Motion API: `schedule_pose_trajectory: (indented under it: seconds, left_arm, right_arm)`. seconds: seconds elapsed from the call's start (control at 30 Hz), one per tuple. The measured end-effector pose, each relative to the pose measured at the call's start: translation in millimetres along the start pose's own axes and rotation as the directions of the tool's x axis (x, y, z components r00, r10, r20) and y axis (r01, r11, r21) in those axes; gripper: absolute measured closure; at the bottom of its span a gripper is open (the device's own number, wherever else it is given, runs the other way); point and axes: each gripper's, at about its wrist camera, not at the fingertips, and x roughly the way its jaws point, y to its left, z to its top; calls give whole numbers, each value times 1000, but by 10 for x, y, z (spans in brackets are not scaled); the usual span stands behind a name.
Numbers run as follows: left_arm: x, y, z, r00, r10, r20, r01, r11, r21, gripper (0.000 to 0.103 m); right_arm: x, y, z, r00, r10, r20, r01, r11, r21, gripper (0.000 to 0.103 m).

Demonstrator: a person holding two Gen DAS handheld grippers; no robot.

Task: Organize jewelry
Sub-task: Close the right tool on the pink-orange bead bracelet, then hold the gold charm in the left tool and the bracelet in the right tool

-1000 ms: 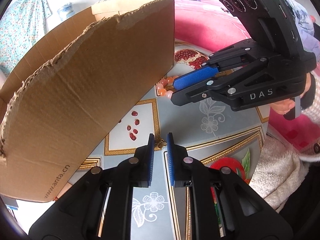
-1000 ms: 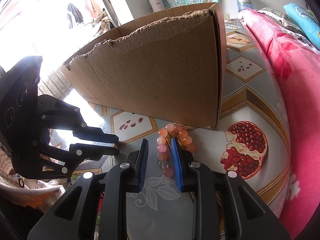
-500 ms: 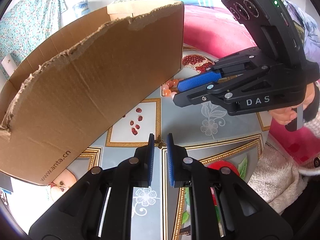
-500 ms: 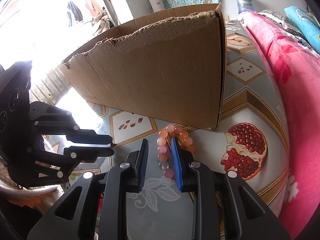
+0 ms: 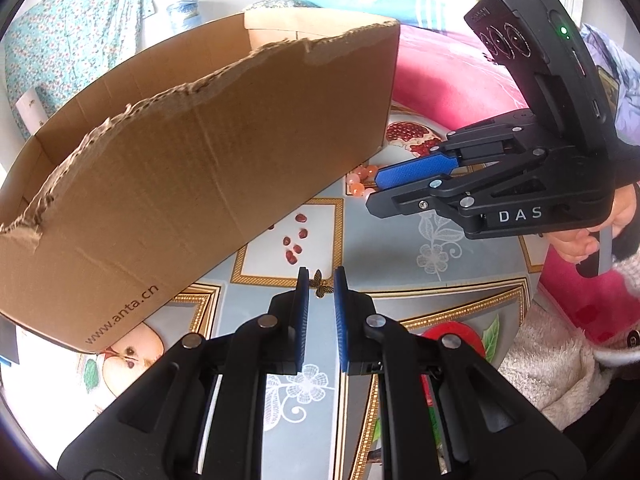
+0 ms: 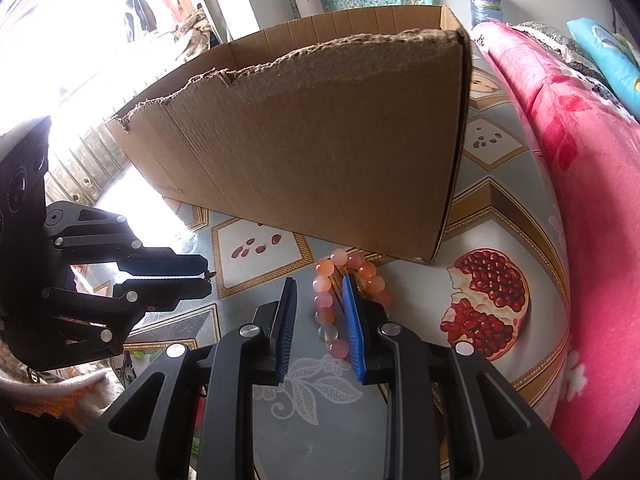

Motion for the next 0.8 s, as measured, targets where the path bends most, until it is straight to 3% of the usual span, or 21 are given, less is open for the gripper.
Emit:
schedule_pose_trajectory:
  seconds: [0.17, 0.5, 0.8]
  left_arm:
    - [-4, 45, -11, 1000, 6, 5, -6, 1000, -16, 92]
    - [22, 86, -35, 1000, 3, 16, -3, 999, -36, 92]
    - [4, 102, -60, 1000, 4, 26, -3, 999, -49, 92]
  right_arm:
    - [38, 70, 40, 999, -37, -16, 37, 999, -23, 80]
    - [70, 101, 69, 994, -101, -38, 100, 995, -14, 93]
    - [61, 143, 66, 995, -87, -39, 87, 996, 13, 93]
